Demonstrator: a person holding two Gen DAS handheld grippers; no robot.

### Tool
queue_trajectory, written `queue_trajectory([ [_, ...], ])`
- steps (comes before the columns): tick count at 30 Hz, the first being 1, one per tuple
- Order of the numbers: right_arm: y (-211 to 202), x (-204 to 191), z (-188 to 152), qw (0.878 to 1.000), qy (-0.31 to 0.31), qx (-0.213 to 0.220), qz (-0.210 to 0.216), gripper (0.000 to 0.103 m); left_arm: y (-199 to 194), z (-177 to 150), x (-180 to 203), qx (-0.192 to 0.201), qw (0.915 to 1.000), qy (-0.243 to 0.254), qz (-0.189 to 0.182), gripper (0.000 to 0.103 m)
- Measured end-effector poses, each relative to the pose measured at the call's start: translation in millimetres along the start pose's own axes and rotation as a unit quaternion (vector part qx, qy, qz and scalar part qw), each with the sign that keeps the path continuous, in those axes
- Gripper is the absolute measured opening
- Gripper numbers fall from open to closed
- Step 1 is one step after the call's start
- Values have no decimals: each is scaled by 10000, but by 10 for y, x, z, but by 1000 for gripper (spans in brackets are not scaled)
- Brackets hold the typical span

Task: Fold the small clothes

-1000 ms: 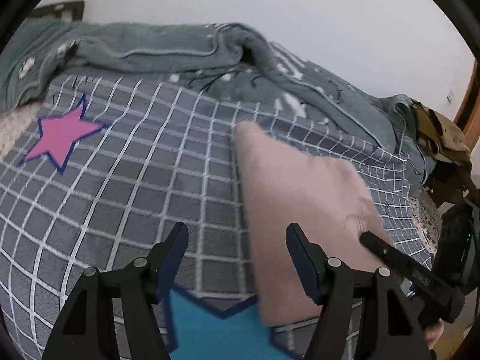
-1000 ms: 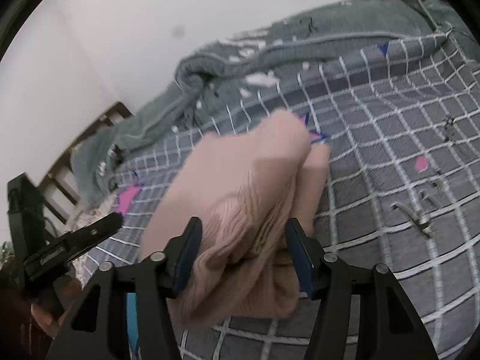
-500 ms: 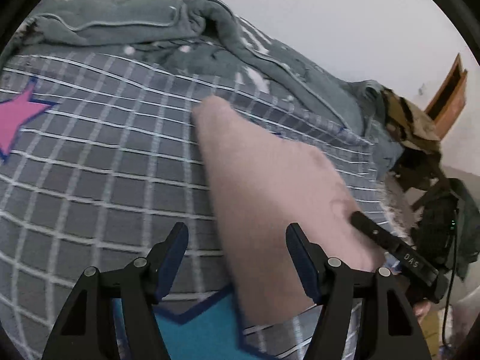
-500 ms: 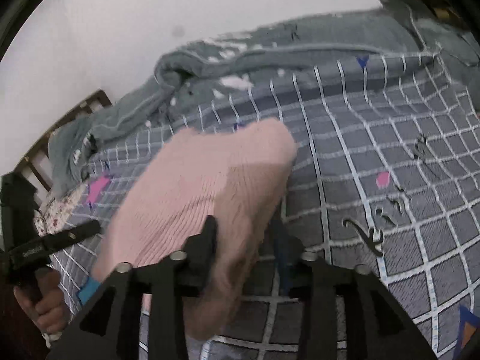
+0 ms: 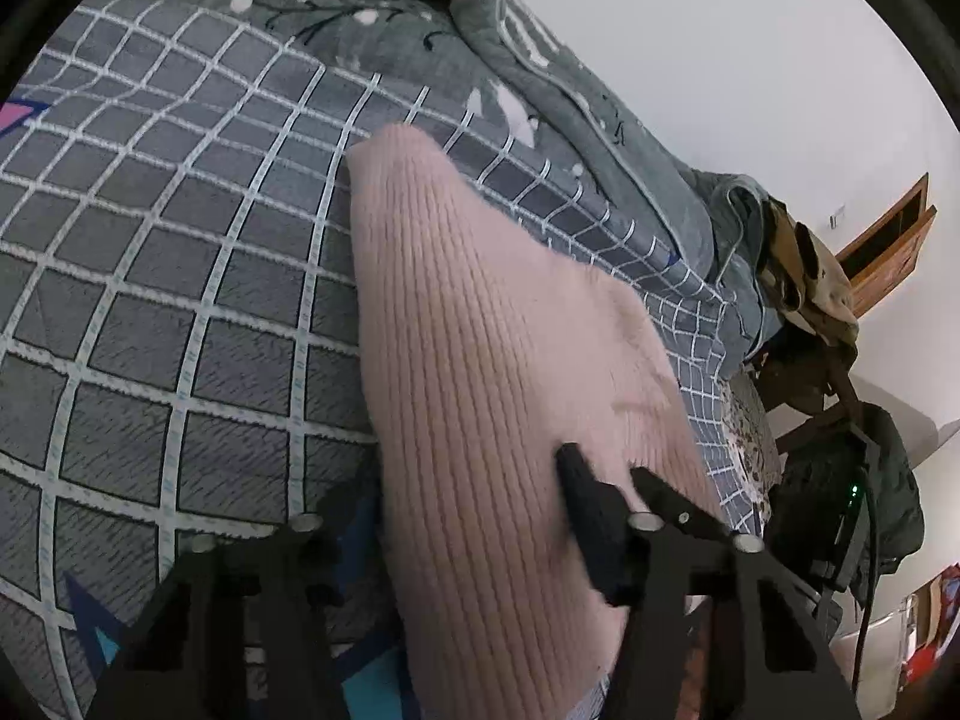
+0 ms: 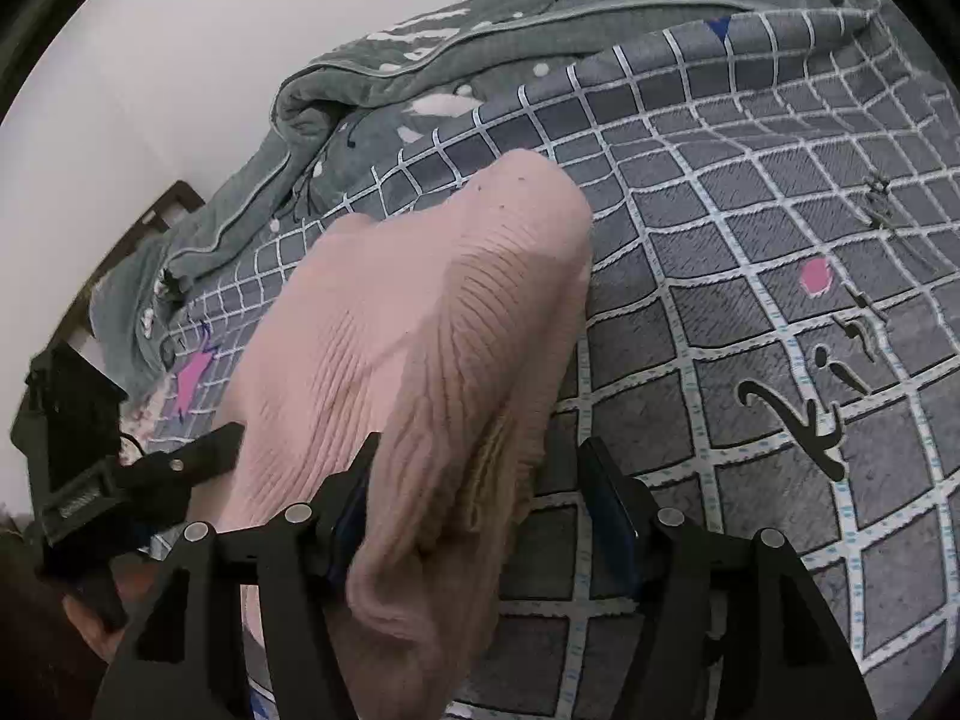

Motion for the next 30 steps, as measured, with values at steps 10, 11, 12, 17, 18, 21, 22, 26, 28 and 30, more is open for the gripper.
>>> queue_trajectory([
  [10, -142, -377, 102, 9972, 71, 540, 503, 22, -308, 184, -61, 576, 9983, -72, 100, 35],
  [11, -133, -443, 98, 9967, 99, 534, 611, 21, -354, 199, -89, 602, 9981, -64, 106, 35],
  [12, -132, -503, 96, 9958, 116, 529, 733, 18, -400, 207, -118, 611, 9981, -54, 109, 35],
  [17, -89, -931, 24, 9942, -261, 561, 884, 18, -674, 200, -283, 769, 9959, 274, 388, 35],
  [18, -74, -1002, -5, 9938, -272, 534, 938, 18, -723, 203, -322, 795, 9956, 288, 401, 35],
  [21, -46, -1177, -72, 9924, -290, 485, 1089, 18, -878, 234, -463, 883, 9951, 194, 410, 35],
  [22, -41, -1226, -94, 9920, -291, 469, 1138, 18, -945, 255, -529, 921, 9948, 144, 422, 35],
  [26, -4, -1402, -187, 9902, -457, 390, 1265, 18, -1062, 280, -659, 968, 9941, 110, 480, 35],
  [28, 12, -1446, -224, 9902, -636, 363, 1190, 19, -1037, 252, -692, 911, 9944, 127, 530, 36],
  [30, 22, -1433, -247, 9906, -840, 346, 1020, 20, -1016, 226, -691, 897, 9934, 276, 665, 41],
])
Point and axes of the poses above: each gripper's, at about its wrist camera, not at the fingertips, and y roughly the way its jaws point, x to its right, z to its top, the point moved 7 cm from there along y, roughly the way its jaws point, and after that the axes turned 11 degrees about x, right-handed, at the moved point
